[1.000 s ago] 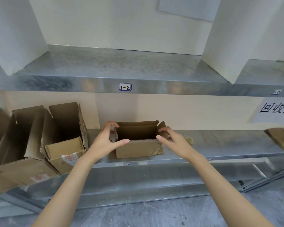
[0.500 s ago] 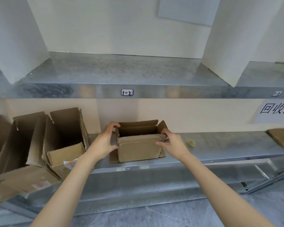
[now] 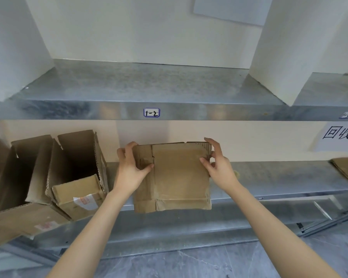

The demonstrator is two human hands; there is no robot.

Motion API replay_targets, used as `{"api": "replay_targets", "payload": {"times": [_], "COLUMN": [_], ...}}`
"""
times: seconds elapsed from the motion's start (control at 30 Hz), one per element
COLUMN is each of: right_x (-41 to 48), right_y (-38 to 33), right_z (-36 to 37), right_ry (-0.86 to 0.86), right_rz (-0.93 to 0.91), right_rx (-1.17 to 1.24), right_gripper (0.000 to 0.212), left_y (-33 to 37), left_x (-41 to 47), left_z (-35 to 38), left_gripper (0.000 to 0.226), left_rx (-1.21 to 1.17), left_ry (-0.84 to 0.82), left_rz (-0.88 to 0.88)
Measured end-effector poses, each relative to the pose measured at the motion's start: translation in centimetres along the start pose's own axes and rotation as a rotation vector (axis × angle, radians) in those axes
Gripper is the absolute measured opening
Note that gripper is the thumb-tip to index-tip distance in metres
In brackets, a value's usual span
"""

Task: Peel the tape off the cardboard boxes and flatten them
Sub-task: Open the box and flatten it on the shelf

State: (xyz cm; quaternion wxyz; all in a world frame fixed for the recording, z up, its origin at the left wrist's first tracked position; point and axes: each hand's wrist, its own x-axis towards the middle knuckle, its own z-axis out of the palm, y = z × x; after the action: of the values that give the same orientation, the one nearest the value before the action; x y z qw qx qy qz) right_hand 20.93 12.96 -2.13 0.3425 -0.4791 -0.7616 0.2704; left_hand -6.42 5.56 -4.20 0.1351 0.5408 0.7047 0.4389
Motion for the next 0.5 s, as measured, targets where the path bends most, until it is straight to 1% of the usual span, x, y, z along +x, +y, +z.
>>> {"api": "replay_targets", "payload": {"times": [0.13,0.2,0.27,0.37,0.5], "right_x": [-0.6,-0.9,-1.1,-1.1,-0.8], "right_y": [0.5,1.2,1.9,2.9,4.4], "right_z": [0.5,1.0,1.8,3.4,5.9], "right_ry": [-0.017,-0.060,-0.107,-0.156,-0.153], "right_rz": [0.009,0.014,0.040,0.131,0.214], "right_rx": [-0.059,-0.090,-0.132,-0.212,-0.143], "right_gripper": [0.093,0.103,0.103,0.097,0.089], "left_y": [-0.6,-0.9,-1.4,-2.1,-3.2], "left_x": [-0.5,-0.6,-0.7,-0.9,-1.1], "left_z": [1.4,2.0,2.6,3.6,5.0], "left_gripper": [0.080,0.081,0.083,0.083,0.075], "left_rx": [0.036,0.070,0.079,0.087,0.174], "left_ry": [-0.022,-0.019,-0.014,-0.002,-0.028], "left_rz": [-0.070,-0.078,-0.082,-0.090,-0.093]}}
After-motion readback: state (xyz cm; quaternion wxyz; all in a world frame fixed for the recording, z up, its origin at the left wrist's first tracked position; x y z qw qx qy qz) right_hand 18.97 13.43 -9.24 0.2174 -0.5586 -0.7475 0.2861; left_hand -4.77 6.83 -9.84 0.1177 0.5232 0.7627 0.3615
